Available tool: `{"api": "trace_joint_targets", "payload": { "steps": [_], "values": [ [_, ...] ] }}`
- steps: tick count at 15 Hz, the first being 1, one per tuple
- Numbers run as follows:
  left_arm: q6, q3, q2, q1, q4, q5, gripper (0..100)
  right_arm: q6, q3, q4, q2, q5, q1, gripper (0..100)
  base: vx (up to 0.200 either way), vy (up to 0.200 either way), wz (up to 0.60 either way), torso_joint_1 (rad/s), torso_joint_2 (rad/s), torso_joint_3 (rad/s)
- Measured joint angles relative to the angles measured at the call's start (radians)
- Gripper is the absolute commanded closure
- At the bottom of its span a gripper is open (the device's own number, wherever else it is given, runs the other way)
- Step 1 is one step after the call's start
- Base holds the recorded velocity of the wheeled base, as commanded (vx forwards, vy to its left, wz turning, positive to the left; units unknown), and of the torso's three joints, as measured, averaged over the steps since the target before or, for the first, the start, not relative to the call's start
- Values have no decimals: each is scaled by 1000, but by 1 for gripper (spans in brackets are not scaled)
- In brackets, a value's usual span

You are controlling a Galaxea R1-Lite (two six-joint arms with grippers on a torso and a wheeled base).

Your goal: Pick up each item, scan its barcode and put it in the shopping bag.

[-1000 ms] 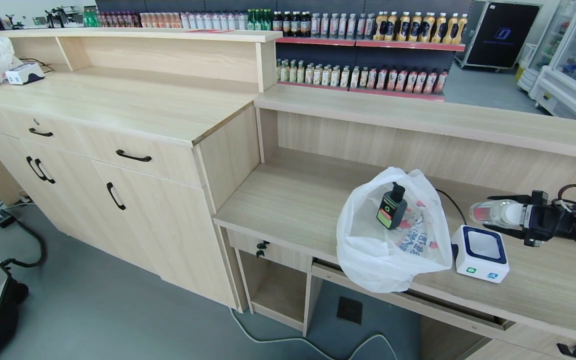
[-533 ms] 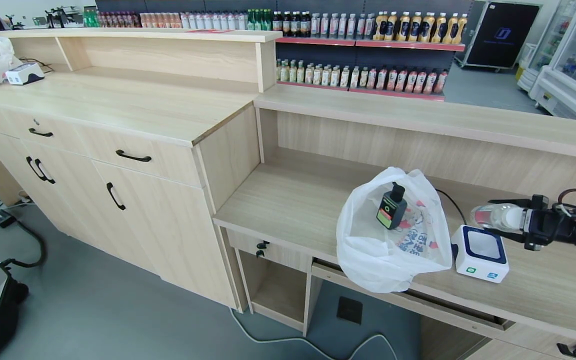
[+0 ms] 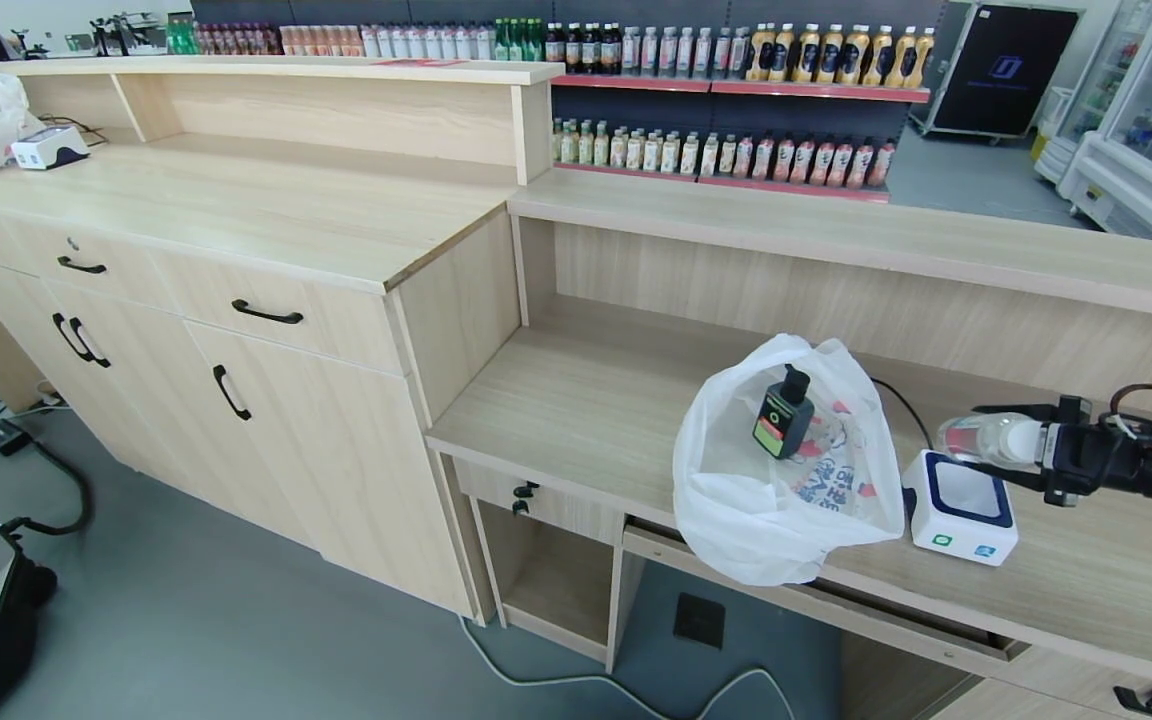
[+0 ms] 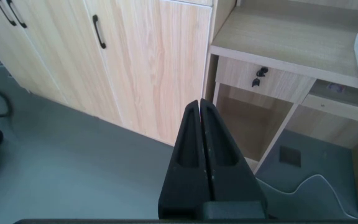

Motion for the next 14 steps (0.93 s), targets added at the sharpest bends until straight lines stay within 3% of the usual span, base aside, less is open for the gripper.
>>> {"api": "trace_joint_targets", "payload": {
  "steps": [6, 9, 12, 14],
  "values": [
    [0, 0, 0, 0, 0, 0, 100, 3, -12, 1, 11, -1, 6, 100, 0, 0, 0, 0, 0, 0],
    [0, 0, 0, 0, 0, 0, 100, 67, -11, 5, -7, -3, 5, 100, 0, 0, 0, 0, 0, 0],
    [0, 0, 0, 0, 0, 0, 100, 221, -8, 9, -73, -13, -3, 100, 0, 0, 0, 0, 0, 0],
    [0, 0, 0, 1, 0, 0, 100, 484, -17, 11, -149, -49, -6, 100, 0, 0, 0, 0, 0, 0]
  ]
}}
